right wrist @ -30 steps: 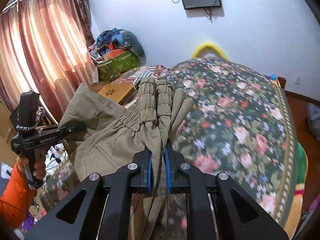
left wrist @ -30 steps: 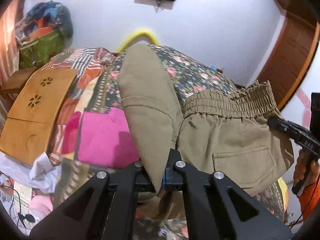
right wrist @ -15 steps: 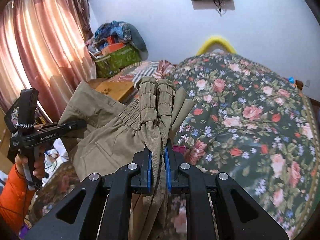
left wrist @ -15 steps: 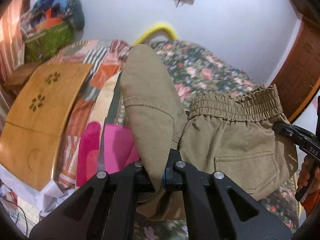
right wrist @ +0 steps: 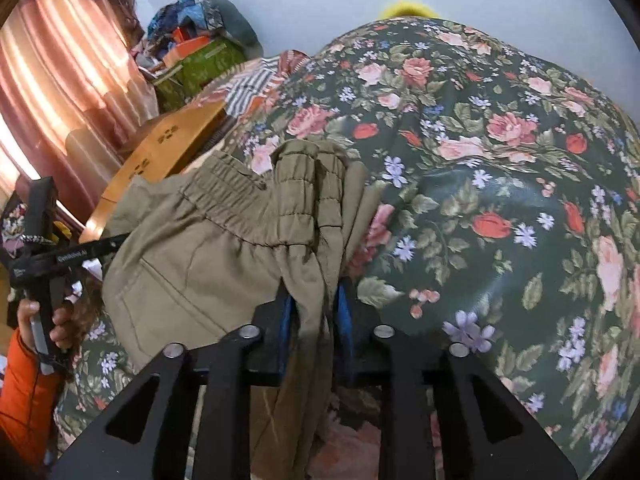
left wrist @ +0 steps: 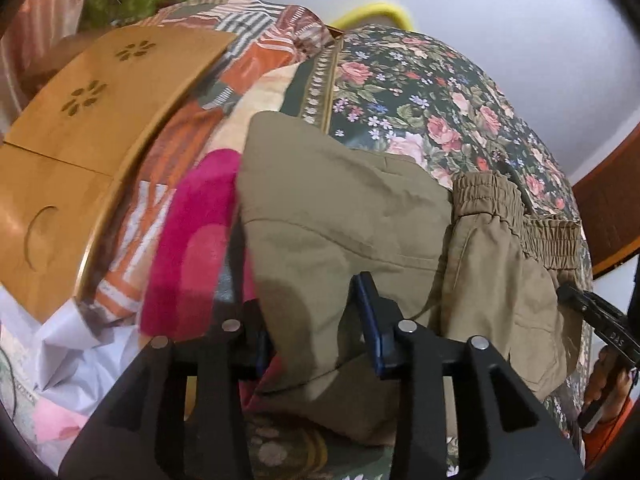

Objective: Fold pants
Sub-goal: 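Open both grippers and release the folded pants onto the quilt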

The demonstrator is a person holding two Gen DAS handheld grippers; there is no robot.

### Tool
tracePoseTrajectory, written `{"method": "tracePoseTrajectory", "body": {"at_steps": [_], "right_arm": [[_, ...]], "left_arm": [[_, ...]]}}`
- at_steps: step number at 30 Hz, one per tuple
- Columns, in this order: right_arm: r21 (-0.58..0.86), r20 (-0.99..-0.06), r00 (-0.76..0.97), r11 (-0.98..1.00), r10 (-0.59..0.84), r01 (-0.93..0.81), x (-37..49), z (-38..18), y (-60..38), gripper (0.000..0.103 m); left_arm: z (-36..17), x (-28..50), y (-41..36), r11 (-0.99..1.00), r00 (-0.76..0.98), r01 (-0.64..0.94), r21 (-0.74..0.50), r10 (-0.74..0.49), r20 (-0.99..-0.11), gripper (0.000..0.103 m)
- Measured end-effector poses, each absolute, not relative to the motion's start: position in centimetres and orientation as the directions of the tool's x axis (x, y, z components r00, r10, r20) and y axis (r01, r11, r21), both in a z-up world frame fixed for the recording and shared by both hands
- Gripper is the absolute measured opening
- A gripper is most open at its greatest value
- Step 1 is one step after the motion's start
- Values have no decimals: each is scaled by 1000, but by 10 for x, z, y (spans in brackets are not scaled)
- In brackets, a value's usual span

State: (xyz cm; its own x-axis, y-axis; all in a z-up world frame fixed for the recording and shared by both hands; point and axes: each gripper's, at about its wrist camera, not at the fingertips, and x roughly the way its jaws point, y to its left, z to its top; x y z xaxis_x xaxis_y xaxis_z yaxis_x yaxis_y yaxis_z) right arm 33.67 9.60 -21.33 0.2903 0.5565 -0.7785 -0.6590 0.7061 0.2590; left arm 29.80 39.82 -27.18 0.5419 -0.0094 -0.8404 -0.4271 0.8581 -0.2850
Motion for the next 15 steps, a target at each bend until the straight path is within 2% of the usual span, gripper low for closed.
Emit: {"method": "tracePoseTrajectory", "body": {"at_steps": [3,5,7,15], "right_arm": [[220,-790,304,709,532,-670,328,-204,94,24],[197,-786,327,714,524,-672,323,-196,92,38],[183,-772,355,719,528,-671,316,-184,88,44],[179,-656,438,690,615,-701,264,-110,62,44]], "left_arm": [[-259,287,389,874,534,-421,-242,23,-845,36],[-247,277,380,882,538,-420,-215,51,-842,36],[-232,268,373,886,550,-420,-197,76,-831,36],[-136,219,310,932,679,-337,-133,142,-720,38]]}}
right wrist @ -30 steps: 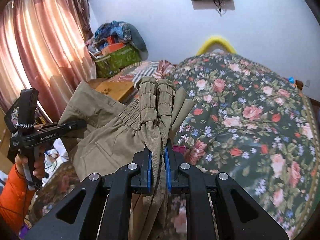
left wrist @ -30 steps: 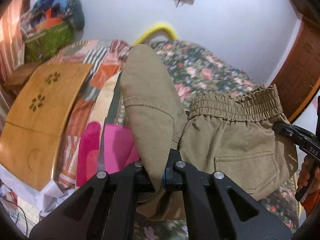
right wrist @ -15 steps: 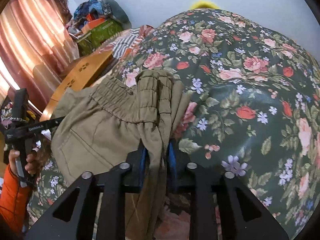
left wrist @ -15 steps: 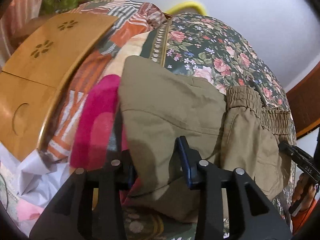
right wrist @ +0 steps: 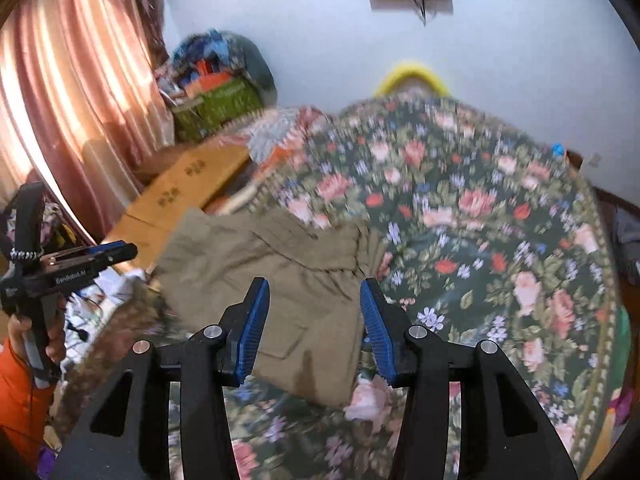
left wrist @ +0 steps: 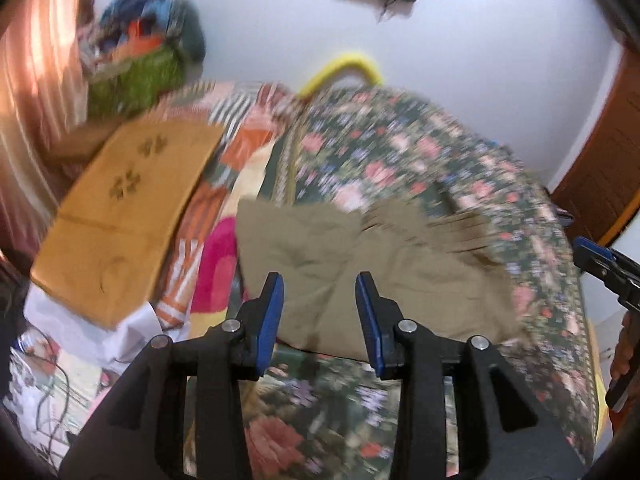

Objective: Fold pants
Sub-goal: 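Open both grippers and release the folded pants onto the quilt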

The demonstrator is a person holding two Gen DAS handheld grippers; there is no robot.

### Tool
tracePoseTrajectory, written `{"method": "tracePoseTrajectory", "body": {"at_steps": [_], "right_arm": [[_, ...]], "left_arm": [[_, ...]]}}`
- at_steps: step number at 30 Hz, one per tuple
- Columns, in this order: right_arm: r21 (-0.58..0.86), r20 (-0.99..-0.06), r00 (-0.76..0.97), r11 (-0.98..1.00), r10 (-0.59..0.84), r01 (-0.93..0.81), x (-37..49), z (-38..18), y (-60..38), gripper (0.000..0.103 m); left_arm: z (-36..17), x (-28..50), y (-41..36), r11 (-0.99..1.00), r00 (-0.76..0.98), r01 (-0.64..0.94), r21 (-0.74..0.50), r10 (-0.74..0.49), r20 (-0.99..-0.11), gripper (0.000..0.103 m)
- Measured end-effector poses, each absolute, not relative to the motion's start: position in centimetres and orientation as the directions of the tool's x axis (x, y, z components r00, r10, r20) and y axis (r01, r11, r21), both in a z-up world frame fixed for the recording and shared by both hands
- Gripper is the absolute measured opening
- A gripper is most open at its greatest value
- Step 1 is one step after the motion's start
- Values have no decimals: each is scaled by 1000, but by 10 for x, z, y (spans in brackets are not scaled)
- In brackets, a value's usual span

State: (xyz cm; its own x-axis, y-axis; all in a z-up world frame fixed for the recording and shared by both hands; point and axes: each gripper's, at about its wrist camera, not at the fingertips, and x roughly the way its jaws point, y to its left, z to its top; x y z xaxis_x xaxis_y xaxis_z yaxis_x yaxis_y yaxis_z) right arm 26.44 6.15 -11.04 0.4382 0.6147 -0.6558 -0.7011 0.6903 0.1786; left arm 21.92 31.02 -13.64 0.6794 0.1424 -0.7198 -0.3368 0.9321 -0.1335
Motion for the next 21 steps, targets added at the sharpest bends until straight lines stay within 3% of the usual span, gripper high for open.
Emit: {"method": "tracePoseTrajectory", "body": {"at_steps": [5,9,12,18,21], "right_arm": [[161,-549,488,659,679,-735,219,-61,42,44],[150,-454,522,640,722,-754,180,-22,23,44],[125,-383,547,628,744,-768,149,3,9,44],[93,-221,595,624,773,-776,84,32,-27,44],[89,-189,597,619,780,-781,62,36,-37,44]], "left_arm": [[-74,179,261,952,778,-280,-125,149,-611,40],[-28,141,218,967,844,-237,-91,159,-512,53],[3,105,189,972,889,-219,-85,163,-429,55],[39,38,145,980,943,-182,-79,151,-296,67],[46,10,128,981,955,-179,-77,155,-251,74]]}}
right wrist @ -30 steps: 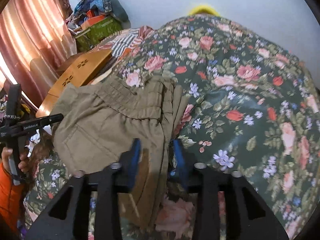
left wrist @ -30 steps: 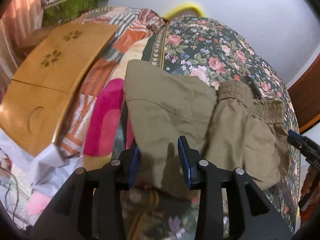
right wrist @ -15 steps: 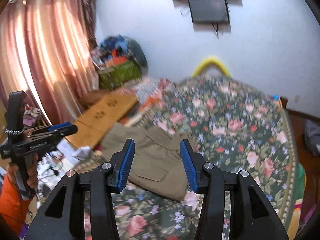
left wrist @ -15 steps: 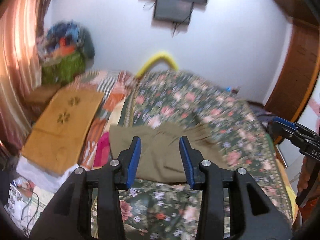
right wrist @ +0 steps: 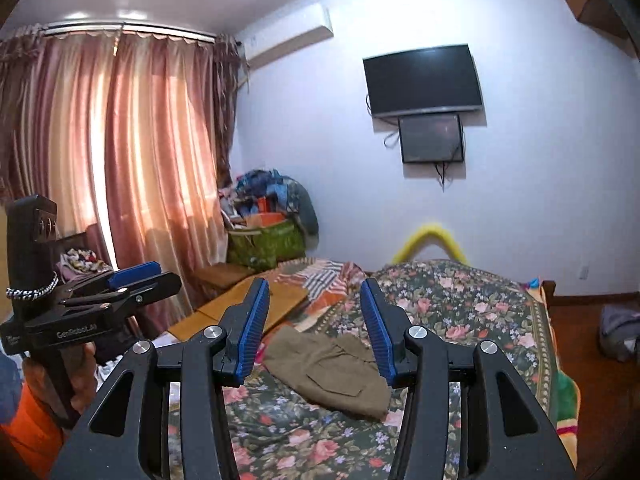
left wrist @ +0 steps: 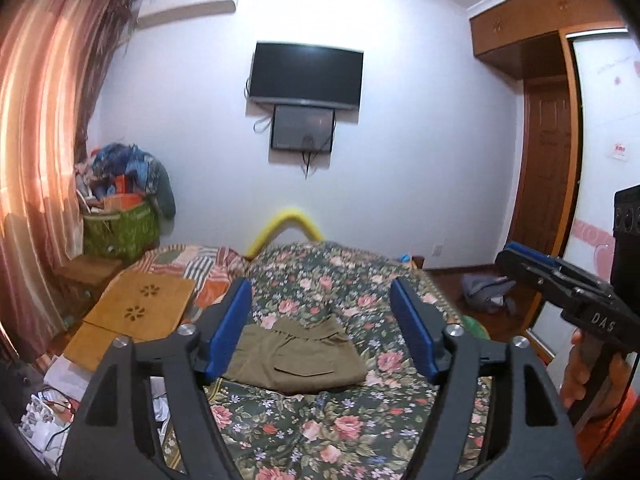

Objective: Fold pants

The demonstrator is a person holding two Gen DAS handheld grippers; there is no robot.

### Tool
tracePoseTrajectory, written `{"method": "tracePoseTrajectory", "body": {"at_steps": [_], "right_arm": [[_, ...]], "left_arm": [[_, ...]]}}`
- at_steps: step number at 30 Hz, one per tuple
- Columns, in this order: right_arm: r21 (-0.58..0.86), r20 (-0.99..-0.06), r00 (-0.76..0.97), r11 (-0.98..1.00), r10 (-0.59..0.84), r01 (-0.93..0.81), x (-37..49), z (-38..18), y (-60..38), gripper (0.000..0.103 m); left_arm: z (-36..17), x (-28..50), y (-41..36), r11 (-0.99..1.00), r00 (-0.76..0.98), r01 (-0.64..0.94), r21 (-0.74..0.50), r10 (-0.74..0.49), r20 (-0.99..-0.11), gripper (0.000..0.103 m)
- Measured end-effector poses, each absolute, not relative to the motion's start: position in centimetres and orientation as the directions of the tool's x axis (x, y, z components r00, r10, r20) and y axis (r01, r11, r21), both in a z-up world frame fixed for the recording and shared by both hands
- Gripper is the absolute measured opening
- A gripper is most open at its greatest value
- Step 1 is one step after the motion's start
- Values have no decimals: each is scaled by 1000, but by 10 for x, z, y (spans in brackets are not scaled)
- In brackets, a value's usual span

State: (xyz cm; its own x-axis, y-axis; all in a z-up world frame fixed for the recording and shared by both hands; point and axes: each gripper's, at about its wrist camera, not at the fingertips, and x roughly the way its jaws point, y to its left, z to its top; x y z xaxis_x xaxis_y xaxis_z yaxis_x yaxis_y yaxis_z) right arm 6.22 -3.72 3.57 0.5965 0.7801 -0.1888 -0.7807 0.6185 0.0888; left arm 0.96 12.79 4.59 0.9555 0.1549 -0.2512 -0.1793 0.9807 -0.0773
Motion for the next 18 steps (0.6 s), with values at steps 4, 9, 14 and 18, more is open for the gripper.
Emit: {"method": "tracePoseTrajectory", "body": {"at_steps": [4,9,14,18], "right_arm": [[79,-161,607,624,778,-778,42,35,-45,55],[68,-148,631,645,761,-761,31,29,-46,67],[74,-142,651,664,746,-745,23,25,-50,84],[74,-131,668,679,733,-730,21,23,-51,94]], "left_arm": [[49,-16,111,981,965,-182,-67,165,-206,89],[41,-36,103,979,966,-191,-73,174,-193,96],[34,-44,98,974,962,-219,-56,206,-180,102],[30,-44,94,973,959,-224,-45,212,-186,103]]}}
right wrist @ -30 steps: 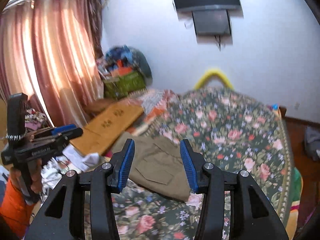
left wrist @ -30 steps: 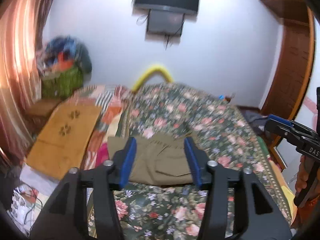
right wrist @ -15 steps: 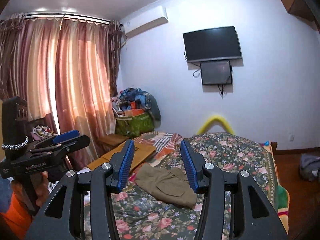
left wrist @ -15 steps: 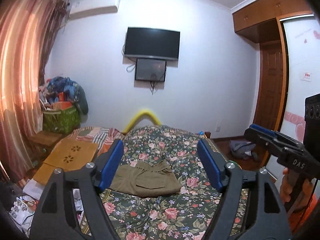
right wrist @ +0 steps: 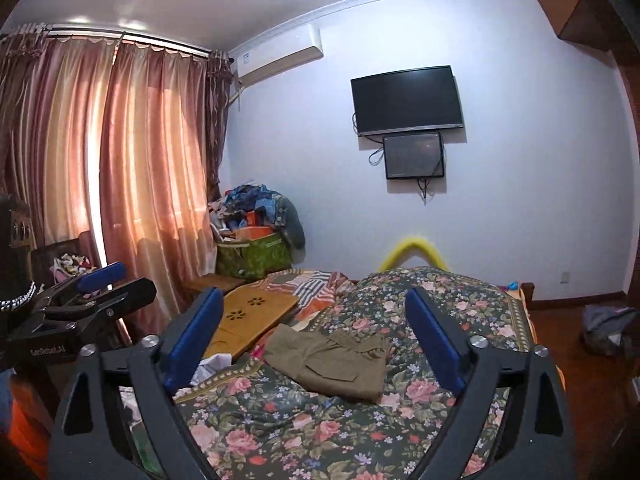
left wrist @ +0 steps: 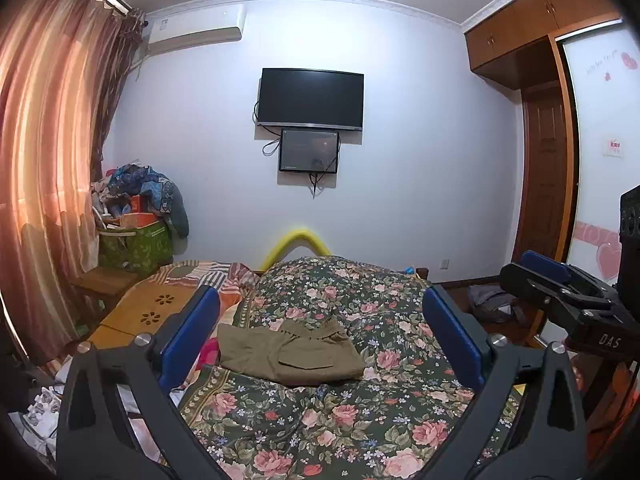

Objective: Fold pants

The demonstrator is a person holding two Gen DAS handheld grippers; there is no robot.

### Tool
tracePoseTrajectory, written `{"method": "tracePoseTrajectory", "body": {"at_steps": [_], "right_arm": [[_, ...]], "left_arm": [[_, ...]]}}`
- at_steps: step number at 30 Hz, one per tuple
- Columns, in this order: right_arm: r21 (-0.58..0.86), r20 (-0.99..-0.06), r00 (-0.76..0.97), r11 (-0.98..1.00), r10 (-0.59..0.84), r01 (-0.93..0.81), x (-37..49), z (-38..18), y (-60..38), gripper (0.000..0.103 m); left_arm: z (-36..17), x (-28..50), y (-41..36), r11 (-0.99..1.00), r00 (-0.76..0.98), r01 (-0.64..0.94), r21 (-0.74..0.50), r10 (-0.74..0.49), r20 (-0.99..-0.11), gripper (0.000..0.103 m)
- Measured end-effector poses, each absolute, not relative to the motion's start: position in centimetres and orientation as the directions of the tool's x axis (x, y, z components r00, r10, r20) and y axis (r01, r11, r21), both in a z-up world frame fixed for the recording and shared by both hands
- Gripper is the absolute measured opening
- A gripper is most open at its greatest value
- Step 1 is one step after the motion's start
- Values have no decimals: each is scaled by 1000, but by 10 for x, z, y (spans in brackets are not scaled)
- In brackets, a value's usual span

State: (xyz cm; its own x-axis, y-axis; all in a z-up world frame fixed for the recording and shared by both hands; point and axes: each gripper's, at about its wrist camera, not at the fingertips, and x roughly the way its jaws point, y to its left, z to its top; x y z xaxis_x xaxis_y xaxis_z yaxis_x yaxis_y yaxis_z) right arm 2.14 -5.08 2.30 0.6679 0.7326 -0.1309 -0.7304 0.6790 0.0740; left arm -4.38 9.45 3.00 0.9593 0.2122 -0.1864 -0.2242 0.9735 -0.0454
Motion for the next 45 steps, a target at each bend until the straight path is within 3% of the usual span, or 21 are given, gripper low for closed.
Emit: {"method": "tracePoseTrajectory", "body": {"at_steps": [5,45], "right_arm": [[76,-124,682,692,721,-718,17,21,-57,102],[52,-160,694,708,702,-704,12,19,-51,102]], "left_arm": [[25,-43,91,971,956,-234,-38,223,-188,103],[15,-34,89,971,952,-237,-43,223,-211,103]]}}
